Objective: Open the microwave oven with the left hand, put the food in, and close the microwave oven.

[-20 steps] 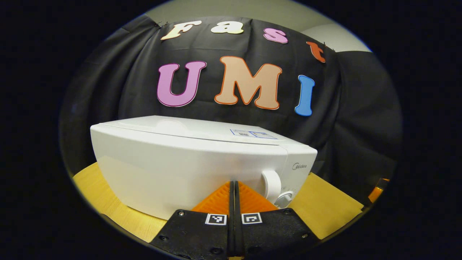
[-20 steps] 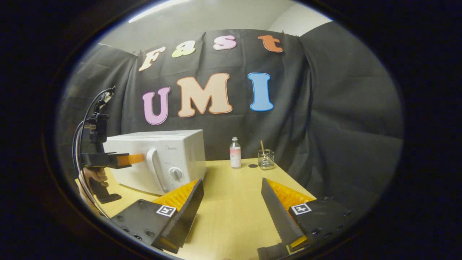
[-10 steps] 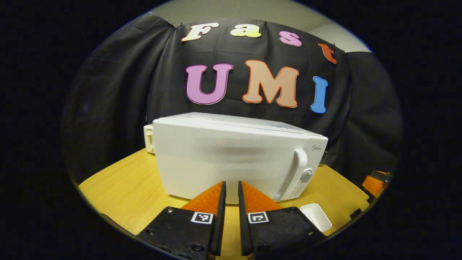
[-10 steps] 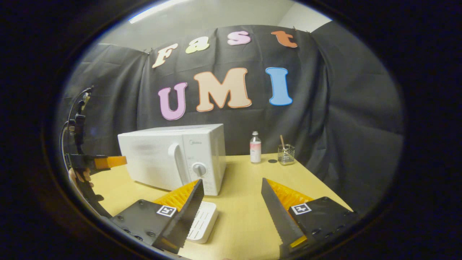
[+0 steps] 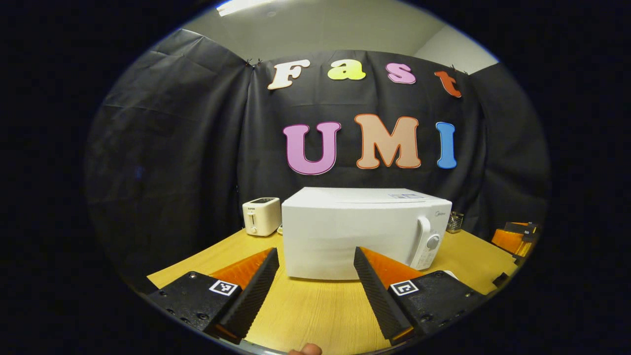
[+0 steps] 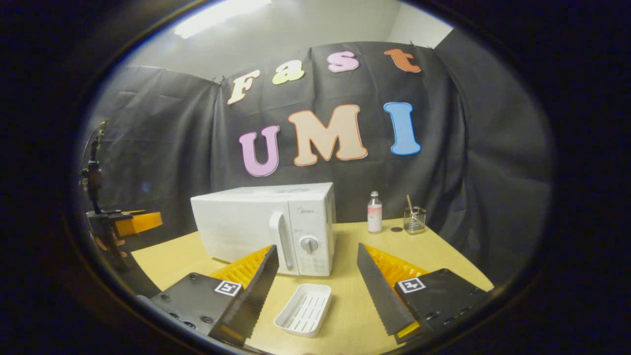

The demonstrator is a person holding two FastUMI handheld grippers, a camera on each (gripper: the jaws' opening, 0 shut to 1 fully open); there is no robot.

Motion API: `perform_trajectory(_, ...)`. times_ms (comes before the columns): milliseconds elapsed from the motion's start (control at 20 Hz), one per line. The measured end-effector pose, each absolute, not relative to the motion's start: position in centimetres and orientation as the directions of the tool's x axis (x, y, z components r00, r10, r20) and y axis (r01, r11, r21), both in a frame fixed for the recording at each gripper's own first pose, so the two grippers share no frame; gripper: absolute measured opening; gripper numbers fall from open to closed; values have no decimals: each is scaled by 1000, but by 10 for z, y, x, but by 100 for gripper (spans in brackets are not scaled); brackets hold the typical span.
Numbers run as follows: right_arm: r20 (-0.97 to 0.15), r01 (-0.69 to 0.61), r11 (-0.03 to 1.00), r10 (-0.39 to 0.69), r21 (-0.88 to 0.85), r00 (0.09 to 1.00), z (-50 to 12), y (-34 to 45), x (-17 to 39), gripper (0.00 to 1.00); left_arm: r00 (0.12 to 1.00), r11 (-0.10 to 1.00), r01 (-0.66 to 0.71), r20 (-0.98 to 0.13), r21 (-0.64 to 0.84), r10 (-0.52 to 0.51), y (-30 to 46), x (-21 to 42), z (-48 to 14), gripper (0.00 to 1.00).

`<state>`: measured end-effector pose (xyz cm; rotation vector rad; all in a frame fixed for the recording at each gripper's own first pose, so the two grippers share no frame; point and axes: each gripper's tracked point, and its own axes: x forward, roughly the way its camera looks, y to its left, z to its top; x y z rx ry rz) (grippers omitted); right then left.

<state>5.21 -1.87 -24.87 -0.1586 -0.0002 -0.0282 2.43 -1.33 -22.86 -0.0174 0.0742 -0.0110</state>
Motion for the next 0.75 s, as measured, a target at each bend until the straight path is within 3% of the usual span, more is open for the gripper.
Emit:
perform_trajectory(50,10,31,986,-30,-163,1000,-242,-18,51,92,998,1000,9,-65,-23,-11,-12,20,-224,96)
perform_trajectory(100,19,36,985,-34,-166,999,-235,-20,48,99,998,1000,3,-58,-26,-4,-8,16,-220,96)
perform_trajectory(150,29,43,985,-39,-165,999,-229,-22,45,99,999,1000,-6,-48,-27,5,-4,13,-213,94)
perform_trajectory(200,37,48,986,-42,-161,998,-223,-23,43,92,999,1000,-10,-36,-25,9,-2,9,-206,96)
perform_trajectory(750,83,44,986,-31,-163,996,-191,-18,6,92,994,999,-38,99,-21,40,10,-49,-151,96)
